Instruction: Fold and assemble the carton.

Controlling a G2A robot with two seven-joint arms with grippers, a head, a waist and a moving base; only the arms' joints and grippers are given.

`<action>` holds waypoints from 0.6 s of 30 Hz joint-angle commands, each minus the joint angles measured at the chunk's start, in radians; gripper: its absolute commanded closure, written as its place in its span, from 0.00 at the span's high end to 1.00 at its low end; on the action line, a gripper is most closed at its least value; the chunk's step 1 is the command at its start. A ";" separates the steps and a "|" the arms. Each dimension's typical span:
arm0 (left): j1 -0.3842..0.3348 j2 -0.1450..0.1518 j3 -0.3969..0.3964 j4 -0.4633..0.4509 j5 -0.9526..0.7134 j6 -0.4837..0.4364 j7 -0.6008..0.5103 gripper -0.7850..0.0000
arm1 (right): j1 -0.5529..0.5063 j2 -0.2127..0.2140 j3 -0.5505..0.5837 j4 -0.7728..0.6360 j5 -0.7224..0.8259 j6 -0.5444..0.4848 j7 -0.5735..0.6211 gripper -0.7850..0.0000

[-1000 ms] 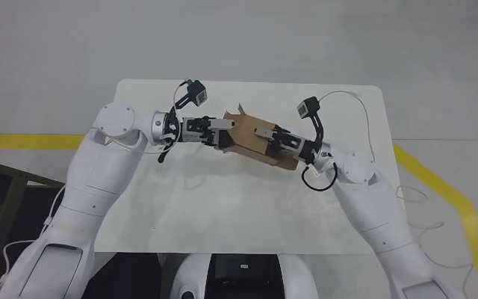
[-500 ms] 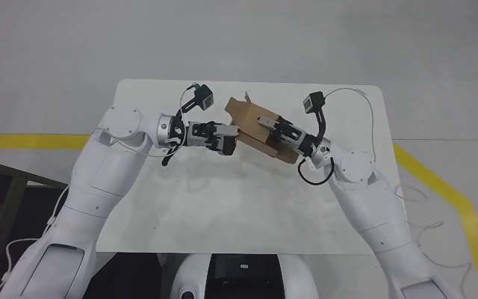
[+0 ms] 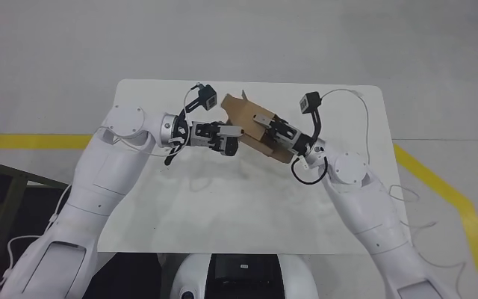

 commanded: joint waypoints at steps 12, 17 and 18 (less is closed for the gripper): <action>-0.008 -0.003 0.008 0.010 -0.002 -0.005 -0.006 1.00 | -0.001 -0.012 -0.021 -0.005 -0.012 0.012 -0.002 0.00; -0.009 -0.003 0.007 0.008 -0.002 -0.007 -0.009 1.00 | 0.002 -0.013 -0.015 0.003 -0.017 0.010 0.001 0.00; -0.008 -0.002 0.005 0.009 -0.002 -0.007 -0.008 1.00 | 0.002 -0.013 -0.011 0.005 -0.018 0.008 0.001 0.00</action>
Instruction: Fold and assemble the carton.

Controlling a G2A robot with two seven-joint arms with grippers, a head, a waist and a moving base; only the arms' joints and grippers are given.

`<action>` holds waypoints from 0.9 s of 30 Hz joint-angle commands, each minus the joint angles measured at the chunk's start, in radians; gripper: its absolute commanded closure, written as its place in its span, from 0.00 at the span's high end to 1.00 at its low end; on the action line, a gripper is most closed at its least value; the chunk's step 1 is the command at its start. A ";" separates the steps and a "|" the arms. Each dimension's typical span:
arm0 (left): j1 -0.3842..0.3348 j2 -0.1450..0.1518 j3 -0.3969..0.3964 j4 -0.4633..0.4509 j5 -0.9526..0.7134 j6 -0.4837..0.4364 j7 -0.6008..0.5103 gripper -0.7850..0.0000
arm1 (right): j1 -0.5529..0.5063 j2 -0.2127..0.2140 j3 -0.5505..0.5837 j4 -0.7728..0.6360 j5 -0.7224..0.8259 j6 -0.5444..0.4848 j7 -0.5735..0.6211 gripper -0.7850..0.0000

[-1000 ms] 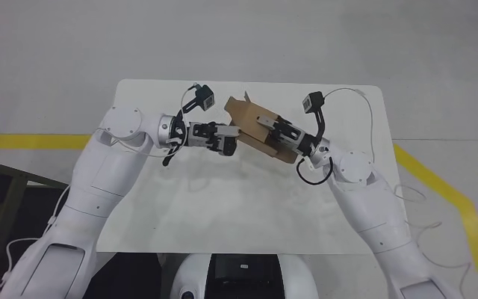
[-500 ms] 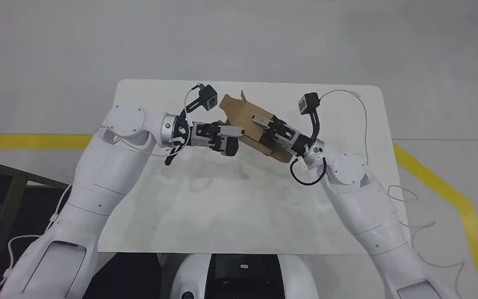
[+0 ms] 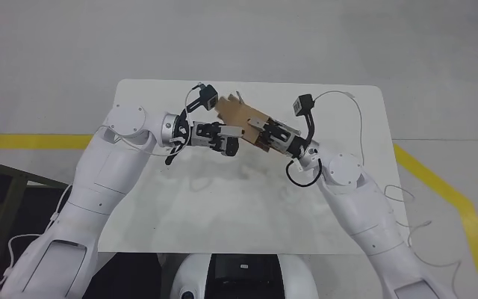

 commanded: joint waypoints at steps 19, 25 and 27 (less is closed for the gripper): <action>0.051 0.036 -0.139 0.015 -0.012 -0.031 0.026 1.00 | -0.004 0.037 0.114 0.016 -0.020 -0.050 0.290 0.00; 0.069 0.046 -0.171 0.003 -0.007 -0.044 0.036 1.00 | -0.017 0.047 0.140 -0.005 -0.007 -0.050 0.344 0.00; 0.071 0.047 -0.173 0.001 -0.006 -0.044 0.037 1.00 | -0.017 0.049 0.145 -0.009 -0.001 -0.045 0.350 0.00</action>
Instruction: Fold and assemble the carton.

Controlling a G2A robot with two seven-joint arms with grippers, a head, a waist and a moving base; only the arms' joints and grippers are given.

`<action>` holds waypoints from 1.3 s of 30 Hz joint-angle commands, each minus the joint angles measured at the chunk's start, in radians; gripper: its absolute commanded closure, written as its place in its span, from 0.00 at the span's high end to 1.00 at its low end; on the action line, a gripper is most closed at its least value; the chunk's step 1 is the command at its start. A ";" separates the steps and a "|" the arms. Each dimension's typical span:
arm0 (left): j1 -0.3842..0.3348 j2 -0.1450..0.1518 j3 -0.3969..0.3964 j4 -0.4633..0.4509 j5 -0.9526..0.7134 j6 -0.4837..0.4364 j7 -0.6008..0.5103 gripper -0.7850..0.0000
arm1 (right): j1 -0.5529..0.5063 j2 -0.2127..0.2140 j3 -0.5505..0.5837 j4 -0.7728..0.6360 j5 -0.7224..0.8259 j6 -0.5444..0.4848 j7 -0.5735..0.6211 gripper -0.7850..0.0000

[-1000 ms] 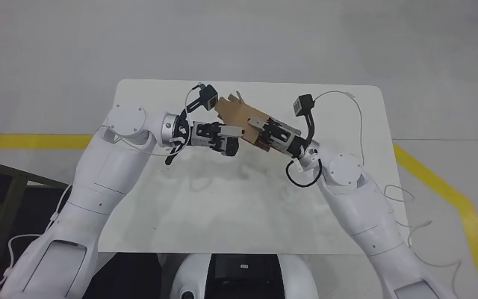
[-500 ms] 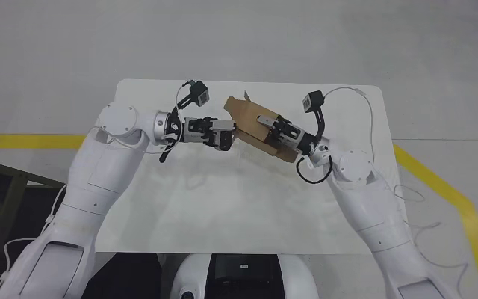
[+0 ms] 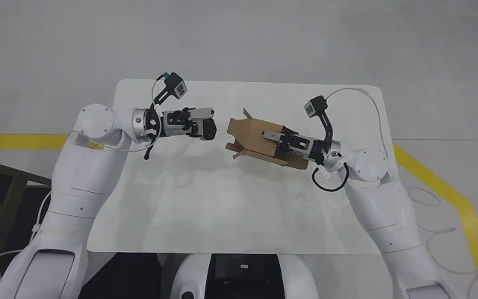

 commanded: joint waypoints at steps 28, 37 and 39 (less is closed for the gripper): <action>0.012 -0.014 -0.011 0.105 0.064 -0.567 0.179 1.00 | 0.000 0.001 0.002 -0.001 0.003 0.003 0.002 0.00; 0.020 0.005 0.035 0.122 0.331 -0.840 0.452 1.00 | 0.000 0.001 0.002 -0.001 0.003 0.003 0.002 0.00; 0.019 0.007 0.046 0.140 0.348 -0.886 0.499 1.00 | 0.000 0.001 0.002 -0.001 0.003 0.003 0.002 0.00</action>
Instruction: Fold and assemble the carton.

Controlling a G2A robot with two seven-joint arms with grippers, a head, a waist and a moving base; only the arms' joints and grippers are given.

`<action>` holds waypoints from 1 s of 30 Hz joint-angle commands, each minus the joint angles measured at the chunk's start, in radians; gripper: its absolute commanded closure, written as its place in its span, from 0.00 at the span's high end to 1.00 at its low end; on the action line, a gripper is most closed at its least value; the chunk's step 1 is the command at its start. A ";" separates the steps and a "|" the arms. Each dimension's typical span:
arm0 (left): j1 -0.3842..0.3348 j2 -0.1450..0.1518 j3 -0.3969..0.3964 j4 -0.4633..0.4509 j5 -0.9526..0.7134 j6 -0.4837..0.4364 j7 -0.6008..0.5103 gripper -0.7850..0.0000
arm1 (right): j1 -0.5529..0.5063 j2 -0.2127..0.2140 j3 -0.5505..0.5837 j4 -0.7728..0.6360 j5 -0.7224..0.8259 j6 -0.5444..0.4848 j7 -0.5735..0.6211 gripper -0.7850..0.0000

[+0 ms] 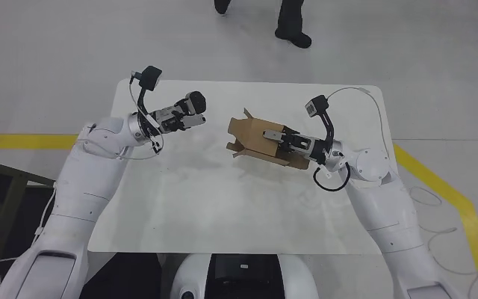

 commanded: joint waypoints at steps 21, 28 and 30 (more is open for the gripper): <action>0.039 0.002 -0.018 -0.068 0.289 -0.023 0.197 1.00 | 0.000 0.000 0.000 0.000 0.000 0.000 0.000 0.00; 0.037 0.006 -0.035 -0.112 0.390 0.022 0.208 1.00 | 0.000 0.000 0.000 0.000 0.000 0.000 0.000 0.00; 0.055 0.006 -0.044 -0.121 0.489 0.036 0.258 1.00 | 0.000 0.000 0.000 0.000 0.000 0.000 0.000 0.00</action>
